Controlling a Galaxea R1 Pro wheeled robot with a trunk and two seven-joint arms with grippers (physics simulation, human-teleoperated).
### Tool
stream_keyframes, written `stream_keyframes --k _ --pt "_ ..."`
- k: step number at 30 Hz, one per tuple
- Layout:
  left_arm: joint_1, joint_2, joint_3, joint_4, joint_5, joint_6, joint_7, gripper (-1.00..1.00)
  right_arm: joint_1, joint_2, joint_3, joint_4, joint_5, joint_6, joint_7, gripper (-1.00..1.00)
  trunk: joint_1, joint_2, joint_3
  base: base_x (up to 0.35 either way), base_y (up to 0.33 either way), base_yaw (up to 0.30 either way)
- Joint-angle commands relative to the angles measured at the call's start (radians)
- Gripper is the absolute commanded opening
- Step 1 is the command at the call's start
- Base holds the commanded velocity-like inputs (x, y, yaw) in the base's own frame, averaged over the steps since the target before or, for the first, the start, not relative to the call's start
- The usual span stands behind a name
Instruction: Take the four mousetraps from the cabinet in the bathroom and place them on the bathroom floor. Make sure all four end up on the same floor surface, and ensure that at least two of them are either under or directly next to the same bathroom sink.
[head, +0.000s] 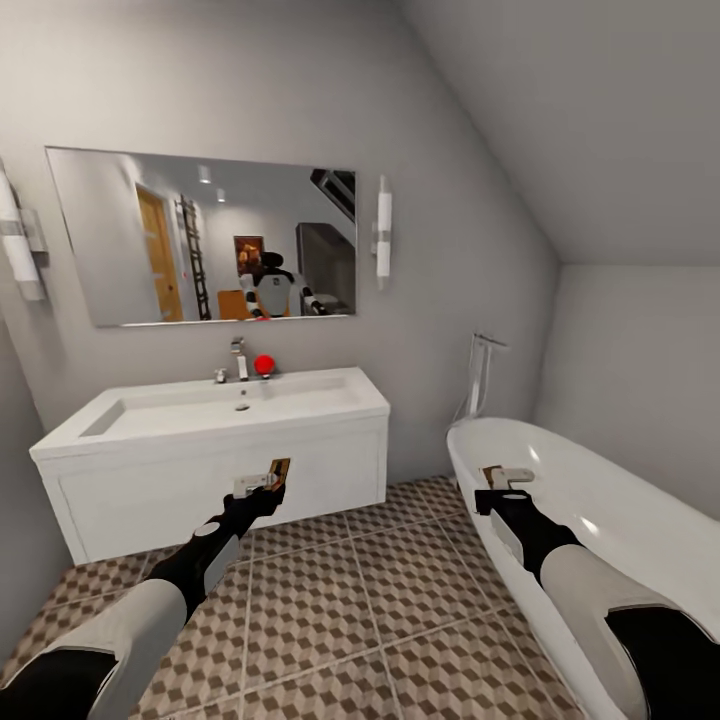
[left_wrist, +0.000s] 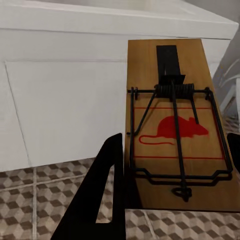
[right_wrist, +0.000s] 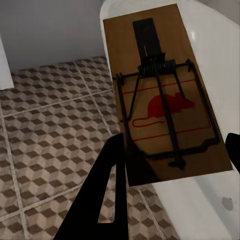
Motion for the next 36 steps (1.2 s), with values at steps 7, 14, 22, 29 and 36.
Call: stream_keyframes --k 7,14,22,29,36 --pt "-0.001 0.001 -0.008 0.002 0.010 -0.005 0.000 -1.00 0.000 -0.001 0.009 -0.003 -0.008 0.007 -0.005 -1.00 0.000 -0.001 -0.001 0.009 -0.002 0.265" --pt "-0.001 0.001 -0.008 0.002 0.010 -0.006 0.001 -1.00 0.000 -0.001 0.009 -0.003 -0.008 0.007 -0.005 -1.00 0.000 -0.001 -0.001 0.001 0.000 0.269" --pt "-0.001 0.000 -0.008 0.002 0.008 -0.006 0.005 -1.00 0.000 -0.001 0.009 -0.003 -0.008 0.007 -0.005 -1.00 0.000 -0.001 -0.001 0.000 0.000 0.269" --pt "-0.001 -0.005 -0.008 0.004 0.008 -0.006 0.008 -1.00 0.000 -0.001 0.009 -0.003 -0.009 0.007 -0.005 -1.00 0.000 -0.001 -0.001 0.000 -0.020 0.172" --pt "-0.001 -0.005 -0.007 0.005 0.008 -0.006 0.008 -1.00 0.000 -0.001 0.009 -0.003 -0.010 0.007 -0.005 -1.00 0.000 -0.001 -0.001 0.000 -0.212 0.018"
